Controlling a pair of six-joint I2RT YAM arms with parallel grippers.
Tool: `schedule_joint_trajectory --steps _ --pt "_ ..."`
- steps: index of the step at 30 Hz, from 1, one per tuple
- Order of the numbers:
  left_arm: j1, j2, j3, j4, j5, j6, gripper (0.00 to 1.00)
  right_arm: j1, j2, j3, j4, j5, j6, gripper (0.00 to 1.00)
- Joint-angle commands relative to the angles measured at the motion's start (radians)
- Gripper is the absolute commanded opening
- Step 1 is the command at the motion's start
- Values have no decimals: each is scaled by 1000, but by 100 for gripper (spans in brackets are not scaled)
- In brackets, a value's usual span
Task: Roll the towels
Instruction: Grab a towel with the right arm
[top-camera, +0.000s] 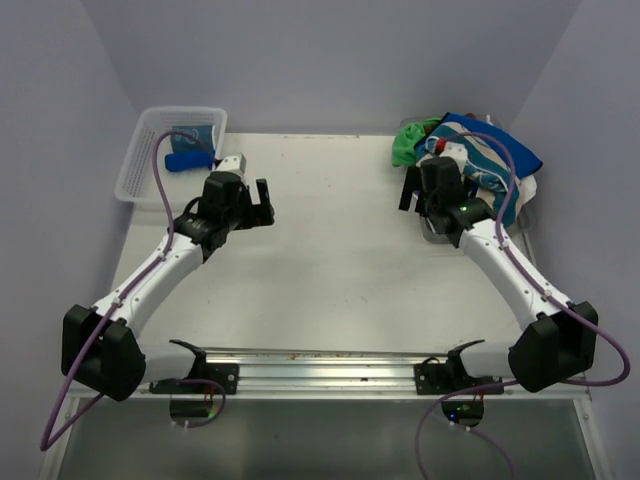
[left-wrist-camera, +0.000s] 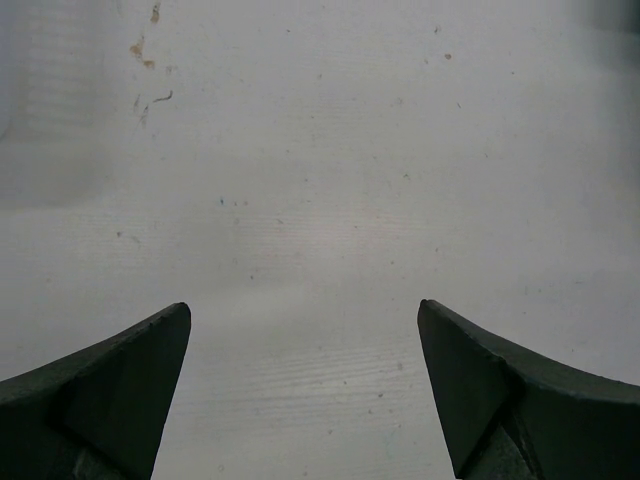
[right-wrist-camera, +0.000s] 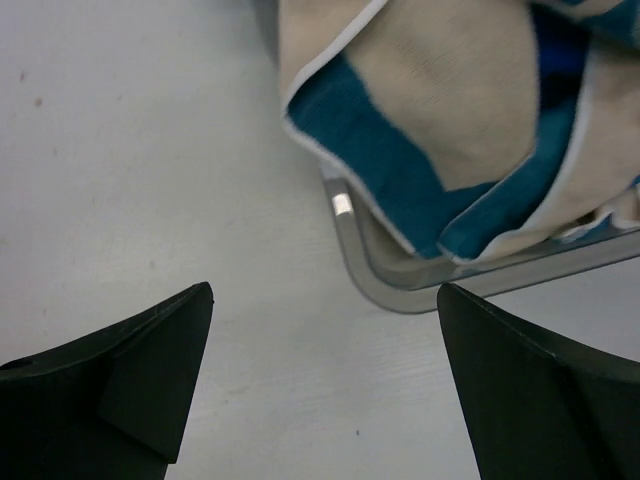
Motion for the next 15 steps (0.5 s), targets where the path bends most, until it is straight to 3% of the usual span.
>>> schedule_joint_trajectory --steps 1,9,15 --pt "2 -37 25 -1 -92 -10 100 -111 -24 115 -27 -14 -17 98" --pt "2 -38 8 -26 -85 -13 100 -323 195 374 -93 -104 -11 97" --pt "2 -61 -7 -3 -91 -13 100 -344 377 542 -114 -38 -50 98"
